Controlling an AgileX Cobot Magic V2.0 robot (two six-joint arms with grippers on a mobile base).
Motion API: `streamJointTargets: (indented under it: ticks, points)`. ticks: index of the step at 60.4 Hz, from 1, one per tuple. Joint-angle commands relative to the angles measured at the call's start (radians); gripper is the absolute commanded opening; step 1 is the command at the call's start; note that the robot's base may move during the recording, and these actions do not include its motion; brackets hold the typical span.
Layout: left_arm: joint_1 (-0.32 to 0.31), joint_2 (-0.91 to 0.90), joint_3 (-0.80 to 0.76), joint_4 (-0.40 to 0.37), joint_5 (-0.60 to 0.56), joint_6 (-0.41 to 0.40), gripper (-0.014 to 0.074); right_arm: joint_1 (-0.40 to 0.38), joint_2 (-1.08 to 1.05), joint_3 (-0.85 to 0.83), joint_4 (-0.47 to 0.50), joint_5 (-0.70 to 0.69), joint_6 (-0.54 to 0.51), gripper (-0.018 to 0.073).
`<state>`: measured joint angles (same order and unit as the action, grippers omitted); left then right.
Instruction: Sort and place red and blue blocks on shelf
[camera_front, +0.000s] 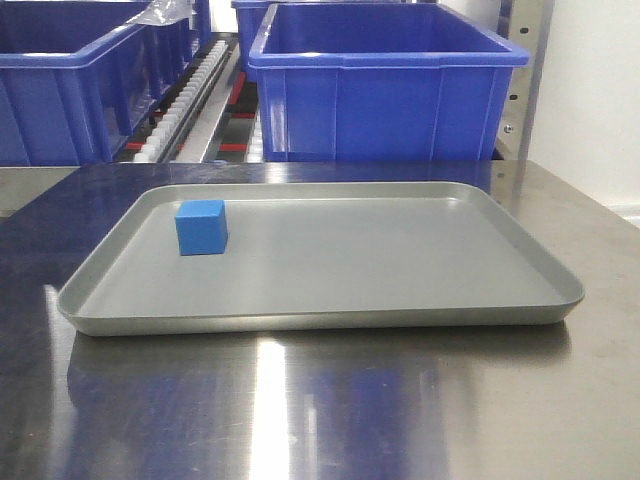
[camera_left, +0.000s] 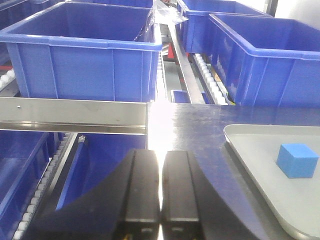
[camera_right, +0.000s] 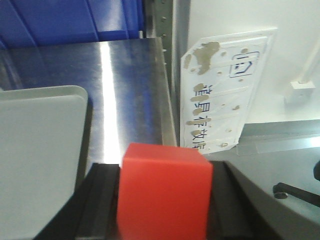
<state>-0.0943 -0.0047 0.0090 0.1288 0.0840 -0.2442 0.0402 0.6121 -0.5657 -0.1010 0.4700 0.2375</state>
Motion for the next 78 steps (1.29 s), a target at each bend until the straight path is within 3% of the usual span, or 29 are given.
streamJointTargets:
  ticks: [1, 78]
  points:
    - [-0.002, -0.02, 0.038, -0.008, -0.09, -0.001, 0.0129, -0.025, -0.059, 0.032, -0.002, -0.093, -0.003, 0.0057]
    - [-0.002, -0.02, 0.038, -0.008, -0.09, -0.001, 0.0129, -0.036, -0.097, 0.068, 0.005, -0.104, -0.003, 0.0057]
